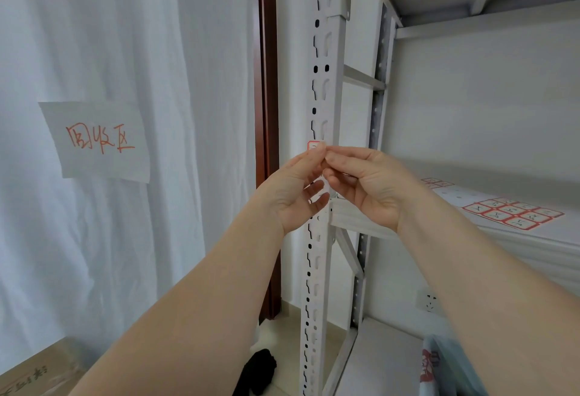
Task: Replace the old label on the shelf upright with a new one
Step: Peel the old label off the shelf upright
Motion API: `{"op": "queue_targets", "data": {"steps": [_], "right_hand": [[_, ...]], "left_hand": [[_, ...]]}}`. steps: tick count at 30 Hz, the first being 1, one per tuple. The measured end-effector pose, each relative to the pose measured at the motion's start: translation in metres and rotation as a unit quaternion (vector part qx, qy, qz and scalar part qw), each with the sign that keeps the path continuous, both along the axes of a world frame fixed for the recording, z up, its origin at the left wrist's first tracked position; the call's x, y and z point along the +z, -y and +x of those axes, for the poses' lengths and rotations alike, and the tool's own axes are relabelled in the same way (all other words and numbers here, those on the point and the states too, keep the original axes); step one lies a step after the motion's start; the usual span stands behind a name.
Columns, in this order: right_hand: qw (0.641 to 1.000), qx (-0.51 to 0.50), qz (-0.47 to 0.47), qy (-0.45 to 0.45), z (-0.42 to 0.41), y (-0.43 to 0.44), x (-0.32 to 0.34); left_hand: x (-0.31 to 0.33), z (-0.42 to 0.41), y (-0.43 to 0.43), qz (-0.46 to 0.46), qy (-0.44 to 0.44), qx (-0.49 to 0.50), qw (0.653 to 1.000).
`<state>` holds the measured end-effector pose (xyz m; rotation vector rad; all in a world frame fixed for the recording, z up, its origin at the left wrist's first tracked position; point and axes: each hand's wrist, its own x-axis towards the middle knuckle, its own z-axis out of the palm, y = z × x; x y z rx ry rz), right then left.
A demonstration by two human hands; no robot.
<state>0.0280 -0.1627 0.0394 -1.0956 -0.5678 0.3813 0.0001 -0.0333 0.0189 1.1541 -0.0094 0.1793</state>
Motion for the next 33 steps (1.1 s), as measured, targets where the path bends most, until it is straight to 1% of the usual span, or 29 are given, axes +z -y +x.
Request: {"op": "queue_targets", "data": {"steps": [4,7,9,12,14,16,20,23,29,31,33], "right_hand": [[1.000,-0.017,0.006,0.017,0.005,-0.001,-0.002],[0.998,-0.051,0.016,0.027,0.010,-0.004,-0.003],[0.996,-0.086,0.032,0.020,0.016,-0.006,-0.003],[0.989,-0.140,0.043,-0.001,0.029,-0.004,-0.005],[0.986,-0.161,0.030,-0.005,0.038,-0.002,-0.009],[0.984,-0.176,0.020,-0.008,0.047,-0.001,-0.013],[0.981,-0.196,-0.009,0.002,0.059,-0.005,-0.020],[0.976,-0.215,-0.037,0.023,0.066,-0.010,-0.022],[0.958,-0.265,-0.101,0.053,0.076,-0.021,-0.024],[0.957,-0.260,-0.117,0.055,0.080,-0.023,-0.024],[0.965,-0.232,-0.112,0.054,0.080,-0.024,-0.024]], "left_hand": [[-0.003,0.010,0.000,0.031,0.005,0.014,0.999],[-0.005,0.019,0.000,0.057,0.015,0.068,0.996],[-0.004,0.023,-0.001,0.045,0.034,0.120,0.991],[-0.004,0.032,-0.006,0.067,0.043,0.222,0.972],[-0.005,0.039,-0.009,0.114,0.051,0.283,0.951],[-0.006,0.045,-0.011,0.171,0.063,0.314,0.932],[-0.006,0.053,-0.012,0.282,0.098,0.303,0.905],[-0.004,0.056,-0.010,0.341,0.129,0.292,0.884],[-0.008,0.062,-0.013,0.358,0.167,0.287,0.872],[-0.010,0.063,-0.014,0.363,0.171,0.285,0.870],[-0.010,0.064,-0.014,0.350,0.170,0.279,0.878]]}}
